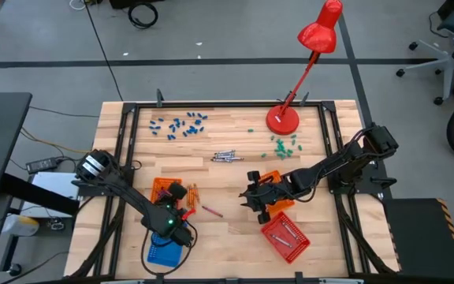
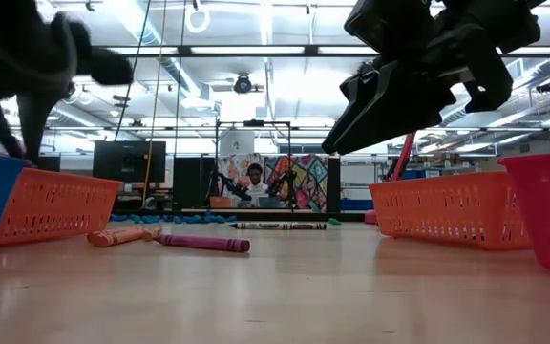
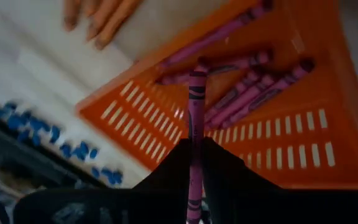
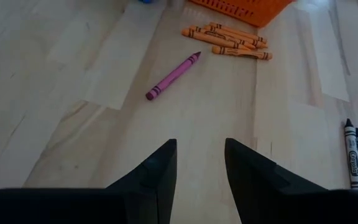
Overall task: Sort crayons
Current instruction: Put the red crayon into the left orange bin
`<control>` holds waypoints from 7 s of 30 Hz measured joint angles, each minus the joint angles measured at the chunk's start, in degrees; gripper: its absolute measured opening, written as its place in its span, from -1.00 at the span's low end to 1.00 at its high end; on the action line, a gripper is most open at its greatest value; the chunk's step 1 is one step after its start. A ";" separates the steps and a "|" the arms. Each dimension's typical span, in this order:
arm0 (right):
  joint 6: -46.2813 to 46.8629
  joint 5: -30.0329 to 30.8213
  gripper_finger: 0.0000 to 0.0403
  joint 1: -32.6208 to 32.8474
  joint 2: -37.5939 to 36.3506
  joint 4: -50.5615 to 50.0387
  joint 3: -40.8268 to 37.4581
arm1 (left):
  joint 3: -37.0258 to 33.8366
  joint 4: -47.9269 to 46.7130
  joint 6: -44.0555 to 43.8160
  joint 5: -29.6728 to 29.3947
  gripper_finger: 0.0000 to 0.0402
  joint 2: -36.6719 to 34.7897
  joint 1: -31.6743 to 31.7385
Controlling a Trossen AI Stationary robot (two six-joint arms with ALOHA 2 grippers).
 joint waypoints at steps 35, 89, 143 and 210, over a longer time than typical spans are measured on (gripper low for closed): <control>0.12 0.00 -0.31 -0.02 0.02 0.15 0.00 | -2.58 2.20 -1.32 -2.03 -0.33 0.08 0.35; -4.84 4.89 -0.31 -10.91 -7.71 15.78 -17.35 | 7.90 51.45 -4.38 -8.77 -0.33 0.09 14.32; -13.73 -11.58 -0.31 -24.21 -22.14 18.68 -16.33 | 5.23 55.64 -8.79 10.06 -0.33 3.80 19.37; -13.56 -11.91 -0.31 -24.94 -22.14 17.79 -16.33 | 12.49 23.71 -2.34 10.00 -0.85 8.28 17.99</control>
